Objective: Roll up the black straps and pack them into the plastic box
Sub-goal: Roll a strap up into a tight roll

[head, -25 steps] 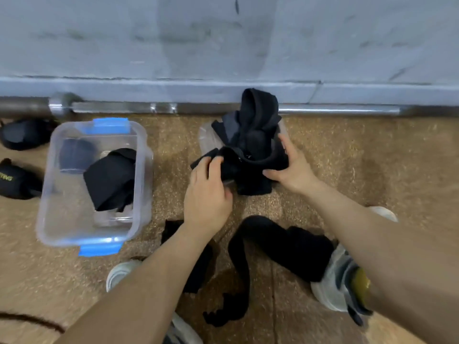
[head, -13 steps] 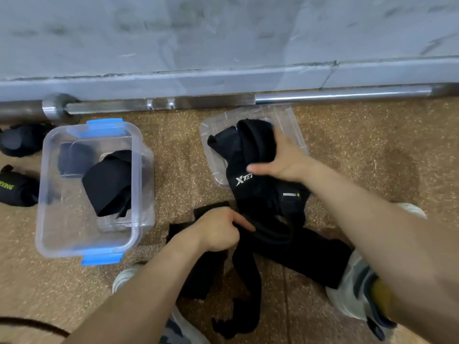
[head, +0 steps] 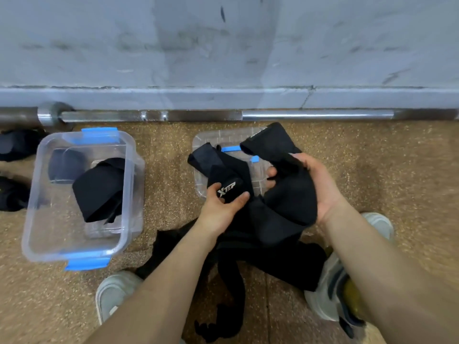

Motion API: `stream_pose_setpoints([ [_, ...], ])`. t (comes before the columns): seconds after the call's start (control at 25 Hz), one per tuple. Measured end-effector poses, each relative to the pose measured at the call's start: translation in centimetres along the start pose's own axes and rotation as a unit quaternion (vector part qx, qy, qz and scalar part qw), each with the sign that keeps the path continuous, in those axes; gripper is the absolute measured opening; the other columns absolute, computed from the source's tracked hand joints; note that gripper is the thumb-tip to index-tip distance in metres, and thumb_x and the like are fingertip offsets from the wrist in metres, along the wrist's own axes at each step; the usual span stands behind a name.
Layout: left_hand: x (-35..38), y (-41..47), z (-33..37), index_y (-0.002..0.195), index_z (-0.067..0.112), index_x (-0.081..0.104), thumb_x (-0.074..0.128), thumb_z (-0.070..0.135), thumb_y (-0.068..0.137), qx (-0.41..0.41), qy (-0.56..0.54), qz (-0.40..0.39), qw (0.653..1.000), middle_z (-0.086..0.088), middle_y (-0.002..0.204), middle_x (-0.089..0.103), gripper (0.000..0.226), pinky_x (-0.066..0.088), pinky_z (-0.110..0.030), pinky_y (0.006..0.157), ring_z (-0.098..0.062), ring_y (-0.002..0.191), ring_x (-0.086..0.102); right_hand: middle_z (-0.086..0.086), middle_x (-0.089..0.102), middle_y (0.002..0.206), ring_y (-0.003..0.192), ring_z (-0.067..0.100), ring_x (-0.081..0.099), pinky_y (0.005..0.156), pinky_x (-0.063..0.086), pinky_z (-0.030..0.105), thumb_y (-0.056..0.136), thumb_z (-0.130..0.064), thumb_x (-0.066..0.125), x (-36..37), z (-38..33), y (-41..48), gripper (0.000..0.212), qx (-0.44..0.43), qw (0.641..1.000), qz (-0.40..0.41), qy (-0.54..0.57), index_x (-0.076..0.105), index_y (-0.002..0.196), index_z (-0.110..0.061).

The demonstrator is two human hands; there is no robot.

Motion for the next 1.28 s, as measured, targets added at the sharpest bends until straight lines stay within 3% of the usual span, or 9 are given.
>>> stream_pose_setpoints([
  [0.2, 1.5, -1.6, -1.9, 0.151, 0.021, 0.019, 0.077, 0.033, 0.08, 0.0, 0.23, -0.012, 0.973, -0.009, 0.136, 0.054, 0.092, 0.045, -0.039, 0.102, -0.029, 0.119, 0.056, 0.012, 0.068, 0.093, 0.076, 0.025, 0.068, 0.09, 0.05, 0.04, 0.089, -0.061, 0.053, 2.5, -2.7, -4.8, 0.058, -0.067, 0.997, 0.014, 0.035, 0.07, 0.109, -0.009],
  [0.32, 1.8, -2.6, -3.5, 0.134, 0.01, 0.045, 0.078, 0.031, 0.082, -0.069, 0.039, 0.036, 0.996, -0.003, 0.12, 0.061, 0.065, 0.049, -0.032, 0.091, -0.022, 0.1, 0.061, 0.009, 0.076, 0.099, 0.087, 0.026, 0.074, 0.083, 0.057, 0.041, 0.088, -0.063, 0.057, 1.1, -3.2, -7.7, 0.055, -0.093, 0.985, 0.146, -0.017, 0.071, 0.115, -0.017],
  [0.44, 2.0, -2.2, -4.5, 0.117, 0.005, 0.059, 0.08, 0.032, 0.079, -0.125, -0.122, 0.104, 0.979, -0.011, 0.113, 0.068, 0.051, 0.054, -0.042, 0.091, -0.031, 0.095, 0.066, 0.003, 0.076, 0.106, 0.09, 0.022, 0.075, 0.079, 0.059, 0.038, 0.093, -0.042, 0.065, -1.6, -2.6, -9.6, 0.037, -0.132, 0.958, 0.241, -0.089, 0.062, 0.125, -0.025],
  [0.52, 1.3, -2.6, -3.4, 0.119, 0.005, 0.061, 0.075, 0.025, 0.085, -0.094, -0.131, 0.135, 0.978, -0.015, 0.116, 0.067, 0.042, 0.052, -0.042, 0.093, -0.035, 0.105, 0.064, 0.0, 0.073, 0.111, 0.089, 0.018, 0.074, 0.073, 0.058, 0.033, 0.093, -0.024, 0.065, -3.0, -2.4, -10.6, 0.039, -0.166, 0.936, 0.285, -0.122, 0.056, 0.131, -0.03],
  [0.64, -0.7, -4.7, 1.3, 0.132, 0.01, 0.055, 0.064, 0.015, 0.094, 0.013, -0.121, 0.139, 0.983, -0.004, 0.123, 0.06, 0.04, 0.044, -0.036, 0.098, -0.021, 0.112, 0.055, 0.004, 0.071, 0.107, 0.084, 0.019, 0.07, 0.068, 0.056, 0.032, 0.091, -0.013, 0.063, -3.1, -2.6, -11.6, 0.037, -0.179, 0.924, 0.312, -0.131, 0.058, 0.127, -0.022],
  [0.76, -3.0, -9.3, 8.3, 0.119, 0.012, 0.064, 0.055, 0.009, 0.098, 0.12, -0.094, 0.097, 0.984, -0.001, 0.117, 0.063, 0.023, 0.044, -0.039, 0.102, -0.019, 0.112, 0.056, 0.012, 0.075, 0.102, 0.09, 0.029, 0.072, 0.076, 0.06, 0.041, 0.086, -0.019, 0.068, -0.8, -3.6, -12.6, 0.033, -0.154, 0.949, 0.255, -0.1, 0.066, 0.117, -0.01],
  [0.92, -5.7, -18.1, 16.4, 0.086, 0.012, 0.066, 0.049, -0.002, 0.097, 0.257, -0.055, 0.024, 0.965, -0.005, 0.085, 0.067, 0.024, 0.046, -0.031, 0.075, -0.019, 0.083, 0.06, 0.015, 0.071, 0.092, 0.09, 0.031, 0.069, 0.089, 0.056, 0.044, 0.092, -0.033, 0.058, 5.1, -5.4, -15.7, 0.039, -0.125, 0.989, 0.08, -0.011, 0.067, 0.108, 0.001],
  [1.08, -7.8, -27.3, 22.0, 0.081, 0.012, 0.062, 0.046, -0.008, 0.094, 0.355, 0.035, 0.0, 0.934, -0.003, 0.075, 0.065, 0.029, 0.042, -0.025, 0.063, -0.014, 0.068, 0.057, 0.016, 0.073, 0.111, 0.105, 0.036, 0.069, 0.089, 0.053, 0.049, 0.096, -0.018, 0.048, 10.9, -7.1, -19.8, 0.032, -0.134, 0.989, -0.014, -0.062, 0.067, 0.11, 0.003],
  [1.28, -8.7, -34.1, 24.3, 0.097, 0.016, 0.066, 0.046, -0.009, 0.096, 0.433, 0.163, 0.073, 0.884, -0.001, 0.098, 0.072, 0.031, 0.046, -0.023, 0.084, -0.011, 0.087, 0.062, 0.019, 0.069, 0.118, 0.109, 0.033, 0.065, 0.102, 0.049, 0.047, 0.073, -0.01, 0.062, 17.3, -9.0, -24.3, 0.047, -0.152, 0.969, -0.071, -0.181, 0.068, 0.119, -0.001],
])
Point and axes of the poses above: each hand's wrist, its own y-axis towards the middle knuckle, its own x-axis out of the palm, z = x × y, the point moved 7 cm from there along y, towards the middle knuckle
